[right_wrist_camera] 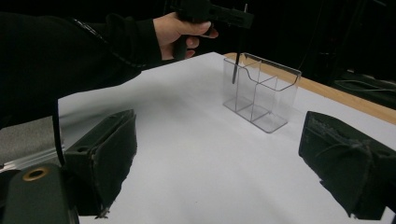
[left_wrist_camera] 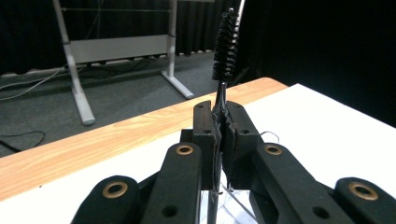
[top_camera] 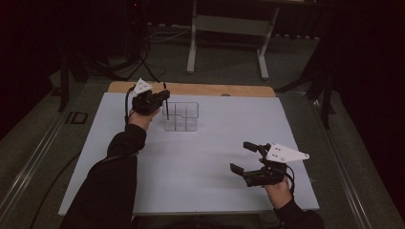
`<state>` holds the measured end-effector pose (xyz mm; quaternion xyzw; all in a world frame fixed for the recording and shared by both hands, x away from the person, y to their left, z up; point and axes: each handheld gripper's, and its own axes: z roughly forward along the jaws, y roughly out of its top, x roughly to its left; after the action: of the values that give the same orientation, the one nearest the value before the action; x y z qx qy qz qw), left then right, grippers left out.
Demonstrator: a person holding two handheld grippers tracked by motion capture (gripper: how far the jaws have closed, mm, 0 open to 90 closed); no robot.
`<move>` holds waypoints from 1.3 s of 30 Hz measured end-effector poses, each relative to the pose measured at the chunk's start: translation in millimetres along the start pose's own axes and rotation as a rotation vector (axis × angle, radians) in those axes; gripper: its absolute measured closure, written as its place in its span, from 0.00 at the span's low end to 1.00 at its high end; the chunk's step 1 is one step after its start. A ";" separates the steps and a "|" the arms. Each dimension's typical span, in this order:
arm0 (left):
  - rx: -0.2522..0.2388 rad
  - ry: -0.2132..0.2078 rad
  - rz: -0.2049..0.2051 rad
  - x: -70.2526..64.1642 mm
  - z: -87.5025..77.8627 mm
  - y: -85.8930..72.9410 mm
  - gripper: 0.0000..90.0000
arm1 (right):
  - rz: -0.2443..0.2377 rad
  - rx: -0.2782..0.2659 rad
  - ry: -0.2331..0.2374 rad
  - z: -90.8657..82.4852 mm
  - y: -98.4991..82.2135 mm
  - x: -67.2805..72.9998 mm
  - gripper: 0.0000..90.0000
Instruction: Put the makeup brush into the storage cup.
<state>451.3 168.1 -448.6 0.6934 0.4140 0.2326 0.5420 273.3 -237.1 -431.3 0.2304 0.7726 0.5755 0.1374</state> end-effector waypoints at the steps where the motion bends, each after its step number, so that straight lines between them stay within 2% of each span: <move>1: 0.005 0.010 -0.015 -0.5 0.7 0.1 0.84 | -0.001 0.001 0.001 0.0 0.1 0.2 0.12; 2: 0.018 0.007 -0.034 -0.3 2.0 0.6 0.67 | -0.002 0.001 0.001 0.0 0.1 0.3 0.12; 3: 0.046 0.030 -0.037 -1.1 3.7 1.5 0.54 | -0.002 0.001 0.003 0.1 0.2 0.3 0.12; 4: 0.066 0.036 -0.038 -1.6 5.5 2.0 0.41 | -0.002 0.002 0.002 0.2 0.2 0.3 0.12; 6: 0.094 0.055 -0.050 -2.5 7.7 2.5 0.25 | 0.000 0.002 0.004 0.5 -0.1 0.0 0.12; 9: 0.113 0.044 -0.067 -3.3 8.2 3.6 0.16 | -0.002 0.003 0.002 0.3 -0.1 -0.1 0.12; 10: 0.119 0.029 -0.068 -3.8 8.1 3.7 0.16 | -0.003 0.003 0.001 0.1 0.0 -0.1 0.12; 11: 0.119 0.037 -0.056 -5.5 7.3 3.8 0.14 | -0.004 0.003 -0.002 0.0 0.1 0.0 0.12; 12: 0.120 0.008 -0.062 -5.7 6.3 4.2 0.11 | -0.003 0.002 -0.001 -0.2 0.1 -0.2 0.12; 14: 0.130 0.001 -0.066 -7.3 4.3 6.2 0.03 | -0.003 0.001 -0.005 -0.5 0.0 -0.5 0.12; 15: 0.137 -0.017 -0.060 -7.8 3.4 7.4 0.02 | -0.003 0.001 -0.006 -0.5 0.0 -0.7 0.12; 16: 0.132 -0.005 -0.055 -9.2 1.4 8.8 0.00 | -0.004 0.002 -0.009 -0.6 0.0 -0.9 0.12; 18: 0.133 -0.020 -0.058 -10.7 -3.0 12.6 0.00 | -0.005 -0.002 -0.012 -1.0 0.2 -1.5 0.12; 19: 0.125 -0.009 -0.050 -12.4 -5.6 14.5 0.00 | -0.005 -0.004 -0.015 -1.3 0.4 -1.4 0.12; 21: 0.129 -0.028 -0.043 -14.4 -10.1 18.7 0.00 | -0.006 -0.010 -0.018 -2.2 1.1 -1.3 0.12; 27: 0.073 -0.020 -0.007 -21.0 -27.4 26.1 0.00 | -0.007 -0.019 -0.034 -3.6 0.9 -4.0 0.12; 33: 0.027 -0.025 -0.010 -22.7 -47.1 27.8 0.00 | -0.019 -0.022 -0.066 -5.2 -0.5 -6.8 0.12; 39: 0.027 -0.056 -0.011 -26.8 -63.3 27.9 0.00 | -0.021 -0.025 -0.104 -6.7 -1.6 -10.8 0.12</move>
<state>396.8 179.4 -399.7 0.7045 0.4055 0.2048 0.5452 279.0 -248.6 -431.3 0.2501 0.7596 0.5707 0.1863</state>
